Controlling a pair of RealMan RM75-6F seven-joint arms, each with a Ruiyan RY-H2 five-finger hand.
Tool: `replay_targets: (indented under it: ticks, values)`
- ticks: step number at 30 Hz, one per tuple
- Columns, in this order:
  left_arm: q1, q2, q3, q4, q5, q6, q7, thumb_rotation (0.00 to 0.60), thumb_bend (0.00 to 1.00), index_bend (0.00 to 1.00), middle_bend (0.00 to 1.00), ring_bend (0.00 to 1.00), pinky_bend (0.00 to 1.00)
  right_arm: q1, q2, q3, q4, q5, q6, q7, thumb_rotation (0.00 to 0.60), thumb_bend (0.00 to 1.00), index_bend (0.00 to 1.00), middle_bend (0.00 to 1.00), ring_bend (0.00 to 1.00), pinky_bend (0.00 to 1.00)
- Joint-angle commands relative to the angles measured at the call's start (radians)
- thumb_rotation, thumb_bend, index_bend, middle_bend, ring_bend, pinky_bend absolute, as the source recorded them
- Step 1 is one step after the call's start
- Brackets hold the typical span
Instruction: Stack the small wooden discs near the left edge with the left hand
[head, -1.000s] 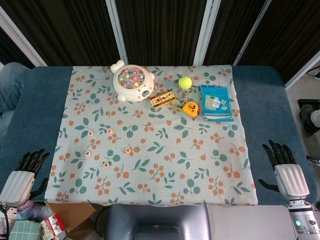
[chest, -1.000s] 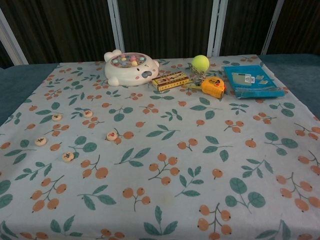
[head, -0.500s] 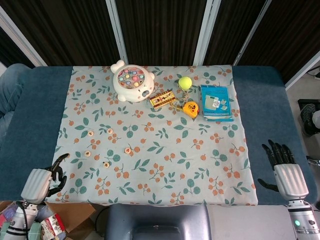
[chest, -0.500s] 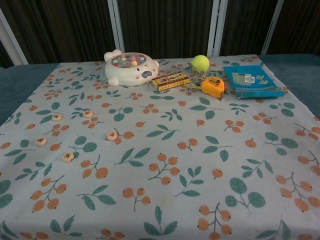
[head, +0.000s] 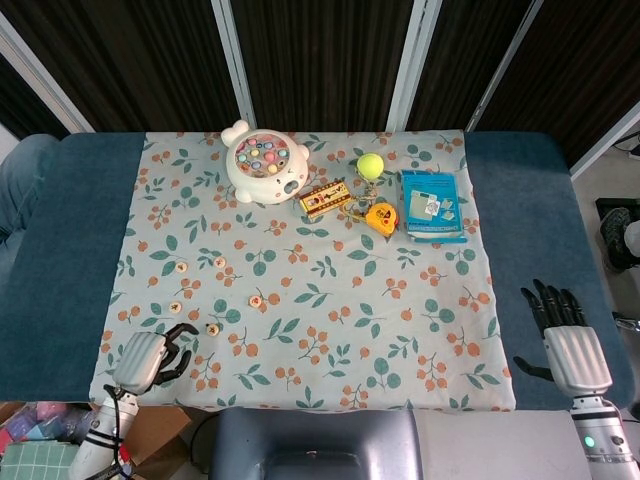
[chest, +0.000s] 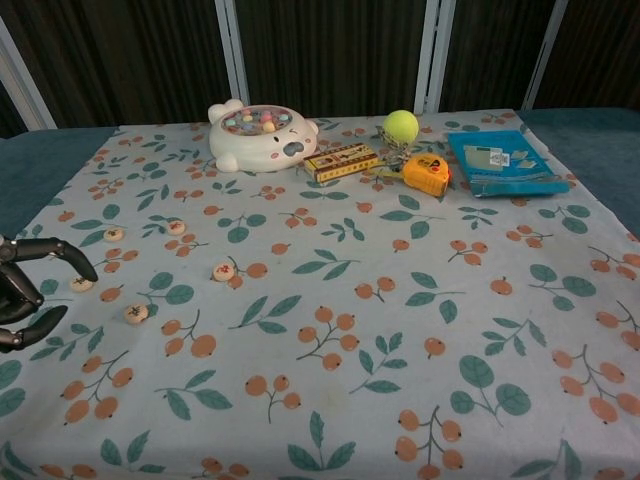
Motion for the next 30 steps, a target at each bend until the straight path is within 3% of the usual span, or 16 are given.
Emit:
replay_targets:
  ticks: [1, 14, 30]
  values:
    - [-0.024, -0.042, -0.016, 0.011, -0.039, -0.039, 0.051, 0.600, 0.47, 0.34, 1.00, 1.00, 1.00, 0.001, 0.001, 0.000, -0.001, 0.001, -0.002, 0.000, 0.600, 0.15, 0.00, 0.00, 0.00, 0.00]
    - [-0.068, -0.154, -0.062, 0.109, -0.136, -0.088, 0.154, 0.600, 0.45, 0.33, 1.00, 1.00, 1.00, 0.002, 0.005, -0.003, -0.002, 0.005, -0.008, 0.004, 0.600, 0.15, 0.00, 0.00, 0.00, 0.00]
    - [-0.086, -0.188, -0.057, 0.178, -0.177, -0.116, 0.187, 0.600, 0.45, 0.33, 1.00, 1.00, 1.00, 0.003, 0.006, -0.002, -0.002, 0.008, -0.010, 0.006, 0.600, 0.15, 0.00, 0.00, 0.00, 0.00]
